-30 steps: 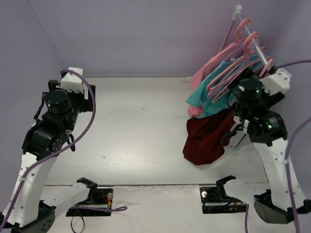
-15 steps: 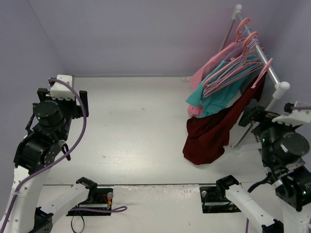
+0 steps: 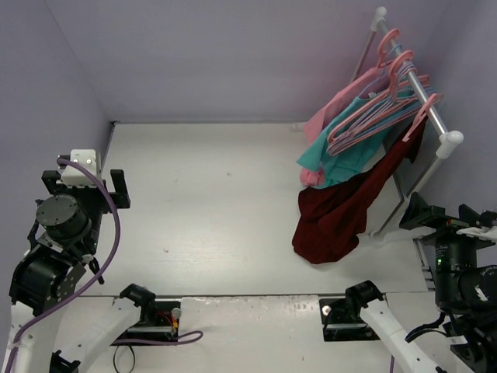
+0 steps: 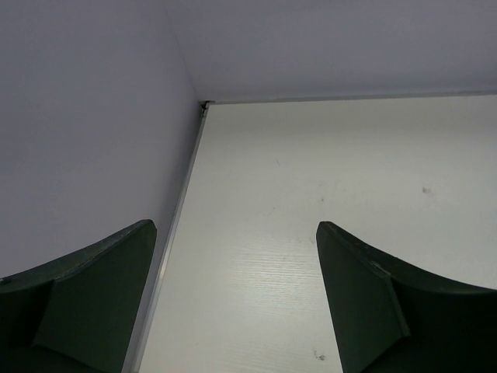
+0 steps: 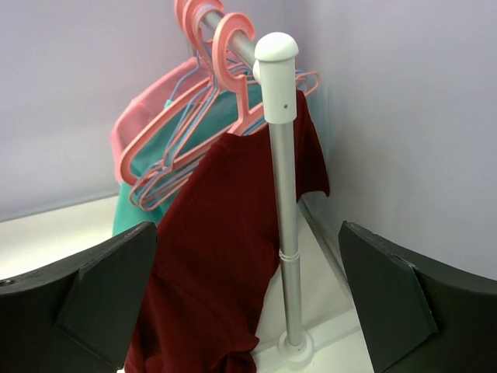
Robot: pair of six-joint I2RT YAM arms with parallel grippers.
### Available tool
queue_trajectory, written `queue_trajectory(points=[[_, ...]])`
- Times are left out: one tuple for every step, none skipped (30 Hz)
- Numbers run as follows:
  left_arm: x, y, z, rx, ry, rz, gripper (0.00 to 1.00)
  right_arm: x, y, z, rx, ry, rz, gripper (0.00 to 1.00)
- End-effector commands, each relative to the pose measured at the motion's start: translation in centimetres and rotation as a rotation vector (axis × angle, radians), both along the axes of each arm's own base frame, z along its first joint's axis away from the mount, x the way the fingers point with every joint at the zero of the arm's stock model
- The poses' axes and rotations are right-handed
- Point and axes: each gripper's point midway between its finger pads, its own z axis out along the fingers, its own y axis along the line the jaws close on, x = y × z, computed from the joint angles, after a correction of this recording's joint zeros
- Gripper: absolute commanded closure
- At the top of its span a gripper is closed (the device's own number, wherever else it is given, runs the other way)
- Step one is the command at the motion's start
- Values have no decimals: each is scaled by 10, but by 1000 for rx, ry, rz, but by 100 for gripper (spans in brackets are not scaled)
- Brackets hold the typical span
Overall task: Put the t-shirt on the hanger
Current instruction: Reset both arms
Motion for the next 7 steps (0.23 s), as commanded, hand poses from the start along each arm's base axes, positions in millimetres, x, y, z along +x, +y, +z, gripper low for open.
queue_trajectory(points=[[6, 0, 9, -70, -38, 43, 20, 6, -2, 19, 8, -50, -23, 0], [7, 1, 9, -78, -40, 49, 20, 6, -1, 21, 7, -54, -14, 0], [7, 1, 8, -81, -38, 52, 20, 6, 0, 23, 7, -57, -5, 0], [8, 0, 7, -81, -35, 54, 20, 6, 1, 24, 8, -61, 2, 0], [9, 0, 7, -83, -33, 55, 20, 6, 1, 26, 11, -65, 5, 0], [9, 0, 7, -85, -32, 56, 20, 5, 1, 28, 14, -69, 8, 0], [9, -1, 7, -89, -33, 55, 20, 5, 0, 28, 16, -71, 9, 0]])
